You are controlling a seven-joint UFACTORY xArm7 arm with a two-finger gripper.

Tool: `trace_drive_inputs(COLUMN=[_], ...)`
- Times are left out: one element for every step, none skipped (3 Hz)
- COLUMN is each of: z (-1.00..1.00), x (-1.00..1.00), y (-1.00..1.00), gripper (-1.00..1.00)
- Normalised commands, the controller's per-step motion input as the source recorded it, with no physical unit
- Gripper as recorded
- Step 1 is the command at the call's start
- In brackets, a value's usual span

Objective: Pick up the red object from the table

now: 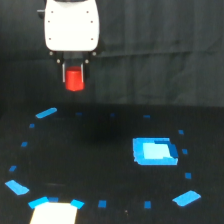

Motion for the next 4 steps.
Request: trace_drive_inputs(z=[-0.1,-0.01,0.17,0.07], x=[0.22,0.54,0.28,0.45], y=[-0.27,-0.07,-0.56,-0.28], gripper=[-1.0,-1.0,-1.0,-1.0])
